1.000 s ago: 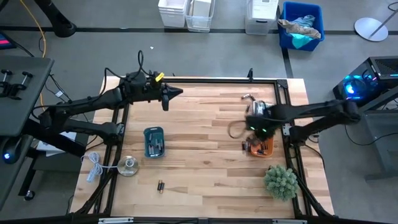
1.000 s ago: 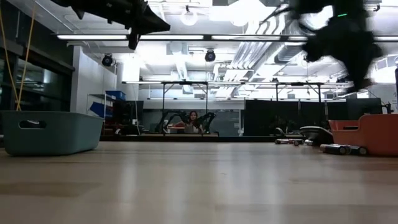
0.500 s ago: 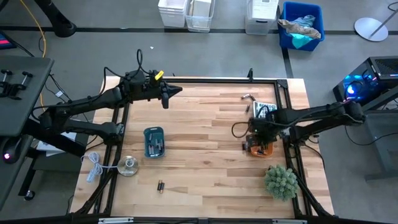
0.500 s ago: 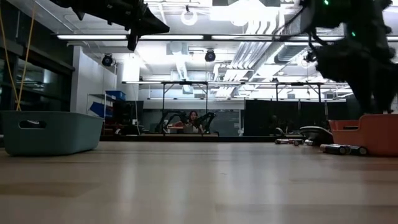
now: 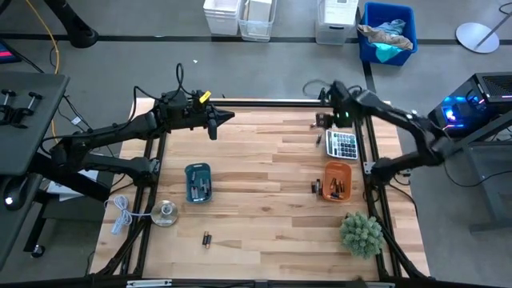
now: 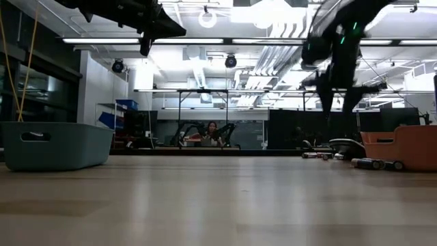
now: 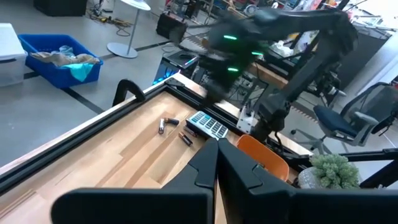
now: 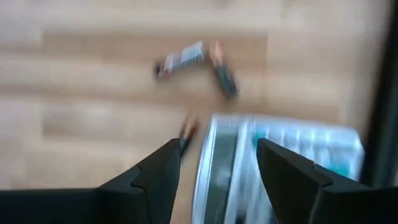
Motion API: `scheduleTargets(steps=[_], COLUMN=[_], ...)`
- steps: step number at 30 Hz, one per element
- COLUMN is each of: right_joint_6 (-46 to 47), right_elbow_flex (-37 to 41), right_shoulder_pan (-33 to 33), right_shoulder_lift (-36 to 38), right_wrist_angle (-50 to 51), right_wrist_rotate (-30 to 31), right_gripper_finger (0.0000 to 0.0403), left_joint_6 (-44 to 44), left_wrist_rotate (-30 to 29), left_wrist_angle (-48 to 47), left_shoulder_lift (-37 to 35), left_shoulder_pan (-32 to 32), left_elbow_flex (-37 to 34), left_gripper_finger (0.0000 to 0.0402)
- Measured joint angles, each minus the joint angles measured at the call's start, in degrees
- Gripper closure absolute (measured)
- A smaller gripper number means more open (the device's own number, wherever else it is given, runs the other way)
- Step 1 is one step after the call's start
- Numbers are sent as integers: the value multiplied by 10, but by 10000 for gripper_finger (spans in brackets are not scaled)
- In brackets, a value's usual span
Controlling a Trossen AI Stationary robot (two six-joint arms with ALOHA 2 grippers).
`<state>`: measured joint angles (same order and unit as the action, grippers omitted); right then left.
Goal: Sort batteries
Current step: Put the black battery into the orange bin
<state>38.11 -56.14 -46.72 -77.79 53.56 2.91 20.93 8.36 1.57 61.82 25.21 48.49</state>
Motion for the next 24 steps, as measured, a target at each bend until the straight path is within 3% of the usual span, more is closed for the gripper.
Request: scheduleTargets(steps=[5, 11, 21, 24], right_joint_6=[-136, -295, -371, -377], right_elbow_flex=[-37, -124, -124, -124], right_shoulder_pan=[-99, -114, -104, -93], right_shoulder_lift=[-143, -268, -314, -319], right_wrist_angle=[-65, -13, -20, -34], right_wrist_rotate=[-60, -46, -20, -12], right_gripper_finger=[199, 199, 200, 219], left_joint_6=[17, 30, 30, 30], left_wrist_rotate=[0, 0, 0, -2], left_wrist_angle=[0, 0, 0, 0], left_shoulder_lift=[0, 0, 0, 0], left_shoulder_pan=[0, 0, 0, 0], left_elbow_flex=[0, 0, 0, 0], left_gripper_finger=[401, 402, 401, 401])
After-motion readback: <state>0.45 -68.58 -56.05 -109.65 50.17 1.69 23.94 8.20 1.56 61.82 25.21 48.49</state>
